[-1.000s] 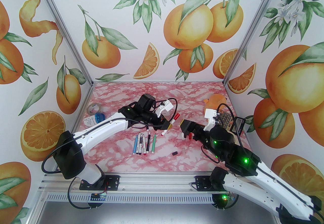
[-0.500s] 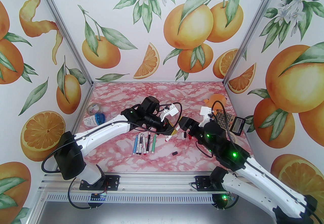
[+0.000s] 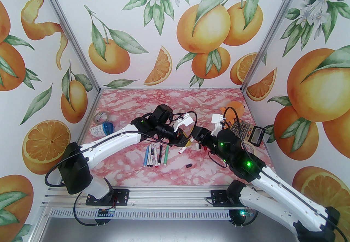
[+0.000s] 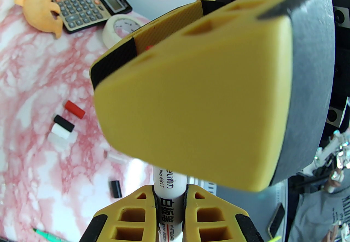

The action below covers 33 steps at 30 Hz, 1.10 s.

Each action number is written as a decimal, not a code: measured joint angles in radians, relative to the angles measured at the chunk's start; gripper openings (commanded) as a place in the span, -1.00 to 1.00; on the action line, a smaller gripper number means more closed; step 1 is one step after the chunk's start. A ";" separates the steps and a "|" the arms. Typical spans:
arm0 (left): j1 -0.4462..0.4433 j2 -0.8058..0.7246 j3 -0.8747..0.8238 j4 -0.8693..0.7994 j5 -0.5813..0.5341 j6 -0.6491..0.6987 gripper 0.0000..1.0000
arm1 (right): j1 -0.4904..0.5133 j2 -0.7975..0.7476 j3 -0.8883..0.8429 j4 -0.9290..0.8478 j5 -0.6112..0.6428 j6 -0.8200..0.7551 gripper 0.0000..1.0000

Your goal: Open the pen caps

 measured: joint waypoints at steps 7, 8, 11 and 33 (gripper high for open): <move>-0.001 0.000 0.000 0.000 0.000 0.000 -0.74 | -0.005 0.013 -0.004 0.000 -0.007 0.000 -0.40; -0.002 0.000 0.000 0.000 0.000 0.000 -0.74 | -0.005 0.016 -0.004 0.000 -0.008 0.000 -0.42; -0.005 0.000 0.000 0.000 0.000 0.000 -0.74 | -0.005 0.018 -0.005 0.000 -0.010 0.000 -0.48; -0.012 0.000 -0.012 0.036 0.019 -0.023 -0.30 | -0.005 0.003 -0.011 0.012 -0.019 0.001 -0.75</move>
